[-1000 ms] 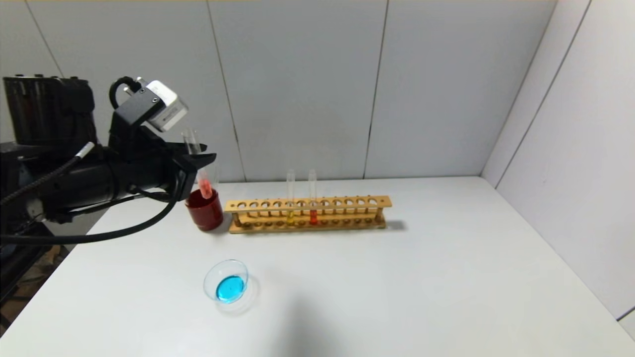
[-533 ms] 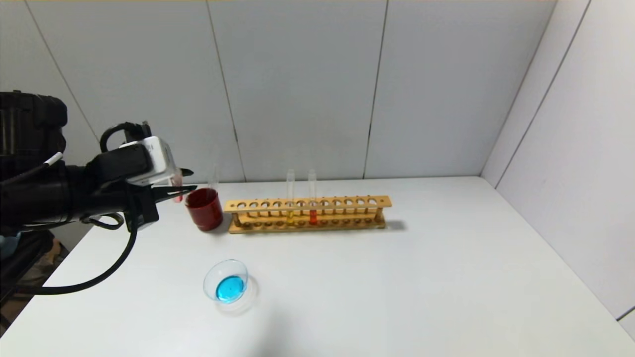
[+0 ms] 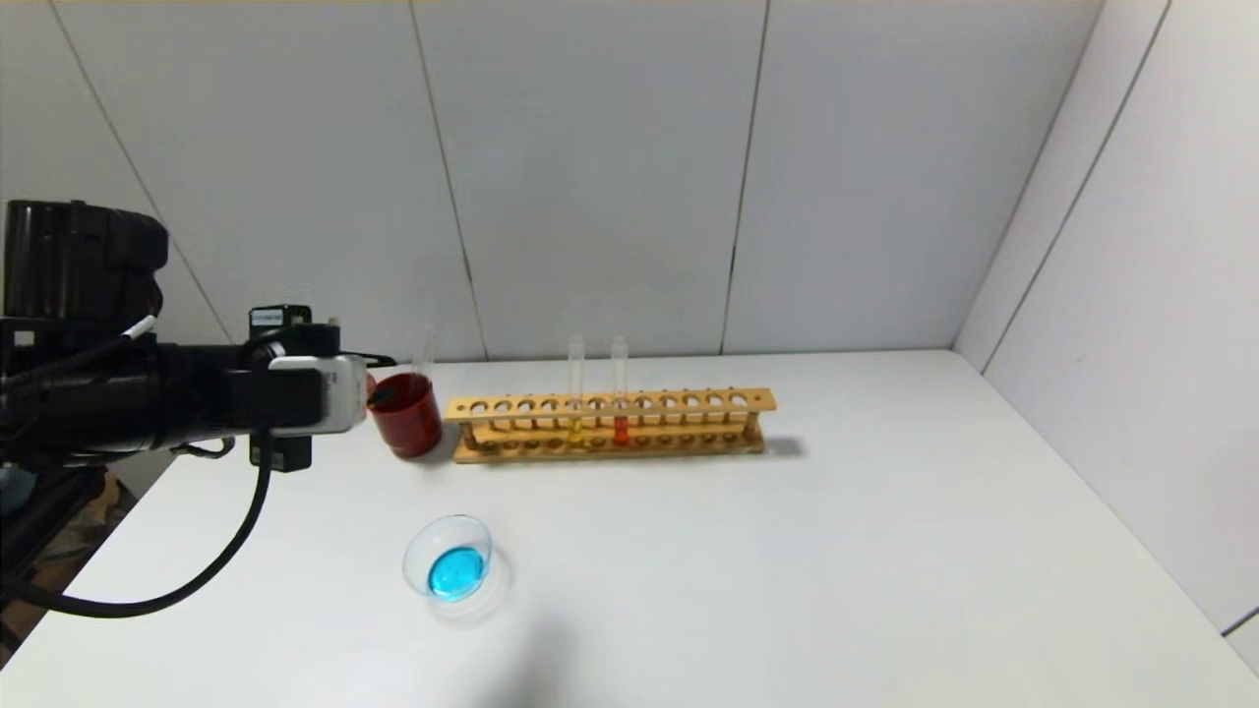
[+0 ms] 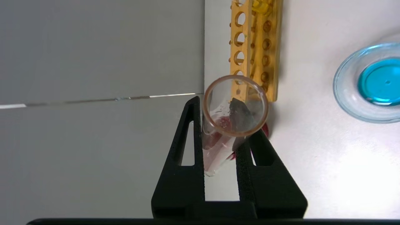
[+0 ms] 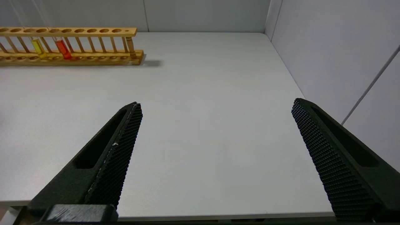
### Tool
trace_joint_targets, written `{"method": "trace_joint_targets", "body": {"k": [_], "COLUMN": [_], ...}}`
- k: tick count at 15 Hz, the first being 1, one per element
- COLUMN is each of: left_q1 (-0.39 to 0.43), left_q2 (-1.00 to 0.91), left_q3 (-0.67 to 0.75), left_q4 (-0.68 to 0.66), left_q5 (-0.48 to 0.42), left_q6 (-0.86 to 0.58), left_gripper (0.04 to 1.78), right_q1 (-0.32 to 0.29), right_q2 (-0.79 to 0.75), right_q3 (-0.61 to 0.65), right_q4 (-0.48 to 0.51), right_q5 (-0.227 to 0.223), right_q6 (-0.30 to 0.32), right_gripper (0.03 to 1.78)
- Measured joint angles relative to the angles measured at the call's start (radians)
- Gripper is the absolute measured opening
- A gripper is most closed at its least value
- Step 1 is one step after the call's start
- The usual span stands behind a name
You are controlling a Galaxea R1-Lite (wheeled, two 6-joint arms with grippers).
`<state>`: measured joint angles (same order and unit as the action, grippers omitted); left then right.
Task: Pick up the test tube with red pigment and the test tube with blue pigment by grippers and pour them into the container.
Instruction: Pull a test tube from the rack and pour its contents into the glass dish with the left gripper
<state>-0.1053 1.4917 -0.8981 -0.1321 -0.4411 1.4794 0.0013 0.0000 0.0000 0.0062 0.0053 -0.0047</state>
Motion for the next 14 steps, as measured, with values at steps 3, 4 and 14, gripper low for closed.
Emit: {"method": "trace_joint_targets", "body": {"k": [3, 4, 14], "left_q1": [-0.002, -0.002, 0.070], "left_q2": [0.032, 0.047, 0.187], "left_q3": [0.015, 0.024, 0.111], "left_q4": [-0.008, -0.014, -0.280], "left_q5": [-0.034, -0.060, -0.233], "left_q6": [0.114, 0.146, 0.378], "left_gripper": [0.33, 0.33, 0.33], "right_q1": [0.000, 0.000, 0.000], "right_q2": [0.000, 0.000, 0.000], "right_q3": [0.000, 0.000, 0.000], "right_q4": [0.000, 0.000, 0.000], "right_q5": [0.000, 0.000, 0.000], "right_q6": [0.000, 0.000, 0.000], "right_gripper": [1.75, 1.75, 1.75]}}
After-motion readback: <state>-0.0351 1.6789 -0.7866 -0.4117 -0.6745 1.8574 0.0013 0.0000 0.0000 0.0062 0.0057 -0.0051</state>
